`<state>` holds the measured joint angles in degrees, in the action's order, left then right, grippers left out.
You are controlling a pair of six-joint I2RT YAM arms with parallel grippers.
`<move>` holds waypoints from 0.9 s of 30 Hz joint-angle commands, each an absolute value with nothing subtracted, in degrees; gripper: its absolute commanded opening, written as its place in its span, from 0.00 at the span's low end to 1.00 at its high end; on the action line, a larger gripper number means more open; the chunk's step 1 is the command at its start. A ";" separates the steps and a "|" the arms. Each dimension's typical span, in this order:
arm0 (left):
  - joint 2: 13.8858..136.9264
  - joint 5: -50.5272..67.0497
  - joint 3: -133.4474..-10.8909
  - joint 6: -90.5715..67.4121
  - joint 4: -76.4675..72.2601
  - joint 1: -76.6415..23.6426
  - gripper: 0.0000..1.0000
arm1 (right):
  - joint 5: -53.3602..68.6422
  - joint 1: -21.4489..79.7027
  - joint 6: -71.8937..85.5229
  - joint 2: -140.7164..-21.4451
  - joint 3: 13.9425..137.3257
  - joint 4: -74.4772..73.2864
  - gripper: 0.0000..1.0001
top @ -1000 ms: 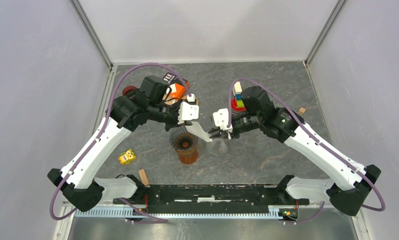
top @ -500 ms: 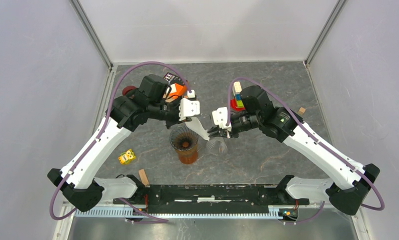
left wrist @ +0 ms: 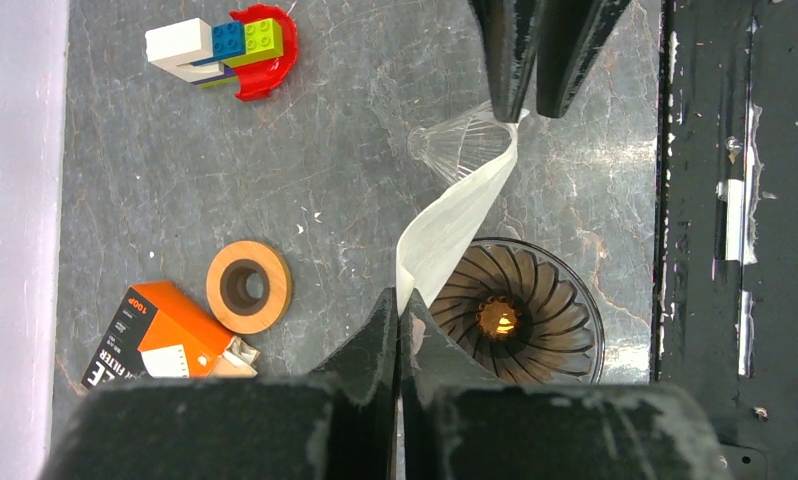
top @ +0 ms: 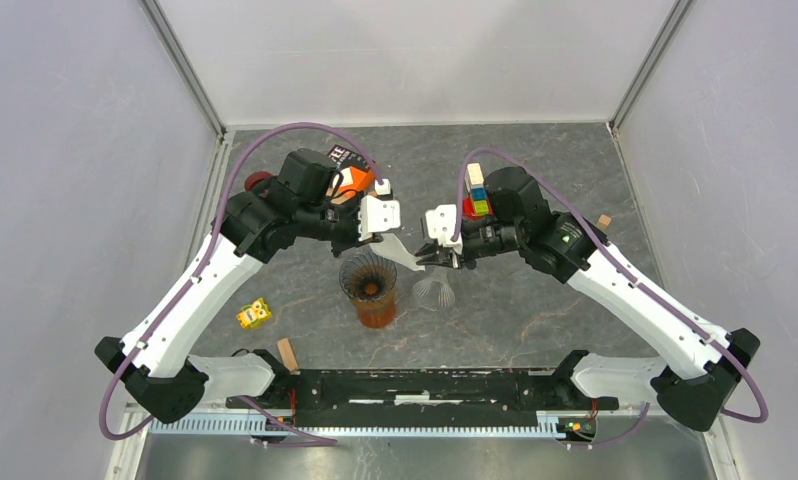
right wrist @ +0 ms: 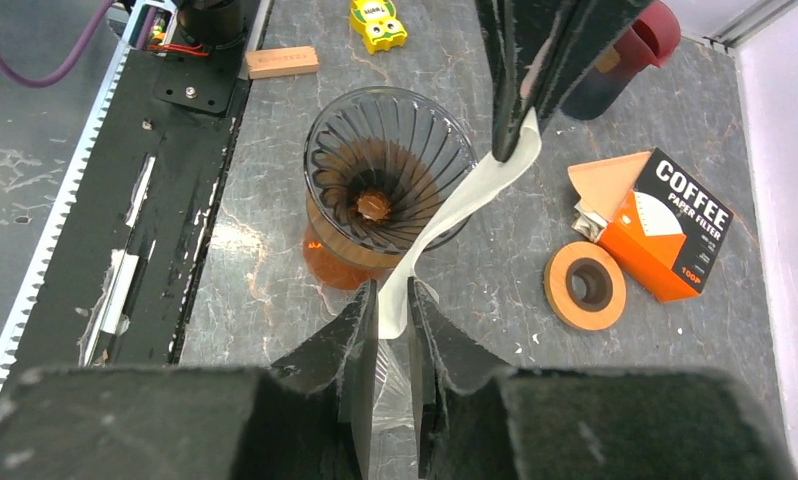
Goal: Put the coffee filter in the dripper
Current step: Place the coffee filter in the coffee dripper.
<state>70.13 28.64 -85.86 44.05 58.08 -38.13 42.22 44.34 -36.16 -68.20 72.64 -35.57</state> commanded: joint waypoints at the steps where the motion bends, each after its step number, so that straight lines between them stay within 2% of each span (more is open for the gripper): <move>1: 69.43 29.84 -86.13 42.15 55.80 -38.59 0.02 | 41.62 43.59 -33.93 -67.61 73.98 -32.51 0.23; 16: 69.97 27.70 -86.58 39.70 54.63 -38.58 0.02 | 46.43 43.59 -35.52 -68.38 72.24 -33.57 0.26; 27: 70.40 26.63 -86.84 37.90 53.88 -38.67 0.02 | 44.64 43.60 -34.66 -68.21 70.51 -31.99 0.24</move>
